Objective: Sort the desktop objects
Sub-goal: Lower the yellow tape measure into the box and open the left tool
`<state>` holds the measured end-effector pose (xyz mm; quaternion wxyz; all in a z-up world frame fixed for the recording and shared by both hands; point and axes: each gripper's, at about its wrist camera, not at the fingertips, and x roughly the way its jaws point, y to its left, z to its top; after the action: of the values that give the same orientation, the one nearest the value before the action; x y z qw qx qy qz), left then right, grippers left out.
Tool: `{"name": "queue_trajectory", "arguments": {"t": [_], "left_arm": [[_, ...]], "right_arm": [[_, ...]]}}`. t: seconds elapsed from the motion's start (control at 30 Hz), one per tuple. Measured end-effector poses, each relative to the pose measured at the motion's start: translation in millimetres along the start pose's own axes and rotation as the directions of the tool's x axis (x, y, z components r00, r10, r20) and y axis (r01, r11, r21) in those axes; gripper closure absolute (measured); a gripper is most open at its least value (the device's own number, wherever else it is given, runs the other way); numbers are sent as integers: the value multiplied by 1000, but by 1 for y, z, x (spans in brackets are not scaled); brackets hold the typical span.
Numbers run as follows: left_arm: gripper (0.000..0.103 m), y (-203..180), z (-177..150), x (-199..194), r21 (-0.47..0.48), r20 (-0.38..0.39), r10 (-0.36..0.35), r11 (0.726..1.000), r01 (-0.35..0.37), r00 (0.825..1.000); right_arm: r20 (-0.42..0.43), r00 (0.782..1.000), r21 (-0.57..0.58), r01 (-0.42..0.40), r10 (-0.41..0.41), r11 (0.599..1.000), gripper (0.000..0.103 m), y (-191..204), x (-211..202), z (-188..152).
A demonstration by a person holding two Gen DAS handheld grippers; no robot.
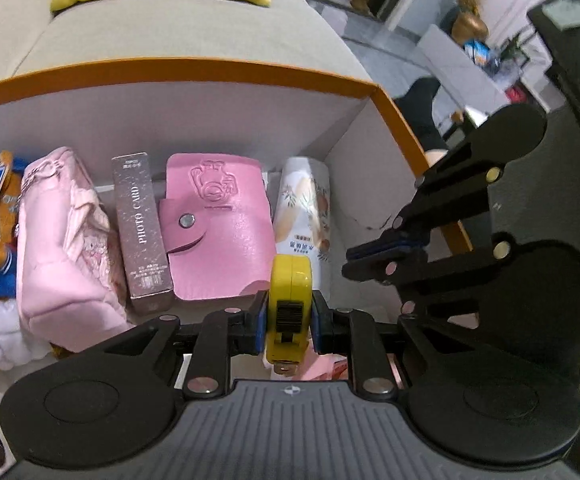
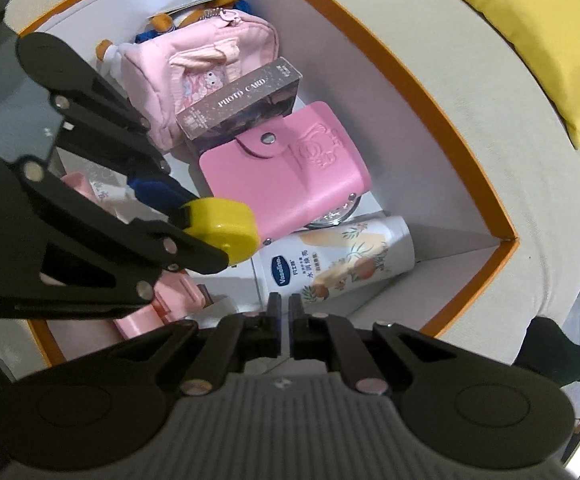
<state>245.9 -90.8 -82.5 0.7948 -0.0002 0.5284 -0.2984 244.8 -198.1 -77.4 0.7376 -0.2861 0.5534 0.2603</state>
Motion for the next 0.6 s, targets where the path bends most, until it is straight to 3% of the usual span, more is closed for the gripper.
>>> {"name": "queue_trajectory", "arguments": {"t": [0.13, 0.4, 0.6], "left_arm": [[80, -6, 1, 4, 35, -34, 17, 999, -16, 999], [80, -13, -3, -6, 51, -20, 57, 997, -56, 998], [81, -11, -6, -5, -25, -32, 30, 999, -30, 999]], "right_arm": [[4, 1000, 2, -4, 4, 1000, 99, -9, 13, 0], [10, 1000, 3, -3, 3, 1000, 99, -7, 13, -5], [4, 1000, 2, 1, -1, 1000, 99, -1, 6, -6]]}}
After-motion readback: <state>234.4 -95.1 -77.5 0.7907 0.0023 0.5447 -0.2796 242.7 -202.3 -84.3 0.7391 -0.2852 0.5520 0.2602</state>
